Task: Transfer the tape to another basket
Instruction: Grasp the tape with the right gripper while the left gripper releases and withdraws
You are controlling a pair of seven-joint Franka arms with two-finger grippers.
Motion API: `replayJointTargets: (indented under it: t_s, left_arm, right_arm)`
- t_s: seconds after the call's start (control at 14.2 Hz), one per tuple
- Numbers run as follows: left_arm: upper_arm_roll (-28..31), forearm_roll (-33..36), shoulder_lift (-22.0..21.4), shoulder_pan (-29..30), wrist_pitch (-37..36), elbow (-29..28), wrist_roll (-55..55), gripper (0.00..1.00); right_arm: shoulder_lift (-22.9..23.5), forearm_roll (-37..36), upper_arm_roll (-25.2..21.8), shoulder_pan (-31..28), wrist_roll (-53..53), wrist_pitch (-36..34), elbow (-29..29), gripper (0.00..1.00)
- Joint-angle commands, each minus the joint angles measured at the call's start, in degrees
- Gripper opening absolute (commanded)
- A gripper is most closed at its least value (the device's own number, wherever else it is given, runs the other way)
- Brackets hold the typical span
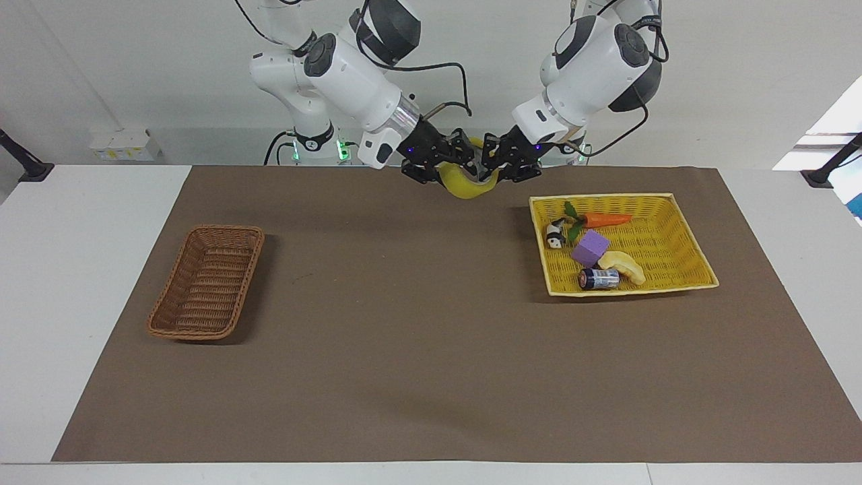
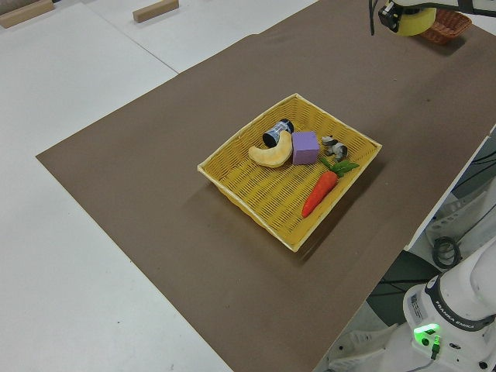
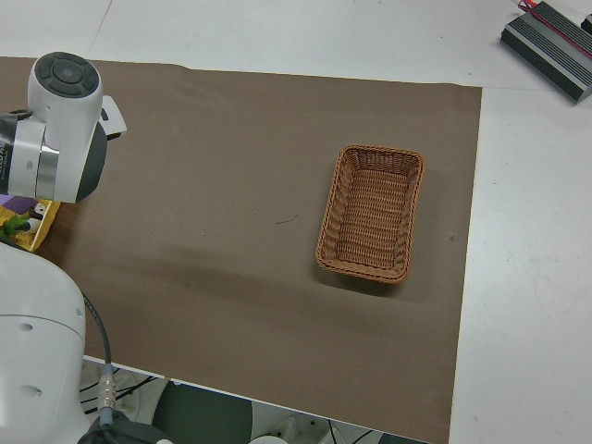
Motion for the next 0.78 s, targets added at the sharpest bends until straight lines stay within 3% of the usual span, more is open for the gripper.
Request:
replayJointTargets:
  t_s: [0.0,0.42,0.71]
  left_arm:
    - [0.82,-1.47,-1.18,-0.13,0.60,0.09,-2.81,1.00]
    - [1.00,-5.77,-1.00,7.95,0.60,0.88,-6.40,1.00]
    - [1.00,-3.33,-0.13,15.41,-0.27,2.99,-6.51,1.00]
  right_arm:
    - [-0.68,0.63,0.11,-0.79,-0.26,-1.23,0.41,0.00]
    - [-1.11,-0.25,-1.37,-1.05,-0.61,-3.43,1.20,0.00]
    - [-3.30,-4.97,-6.90,-1.05,-0.52,-10.62,3.57,0.00]
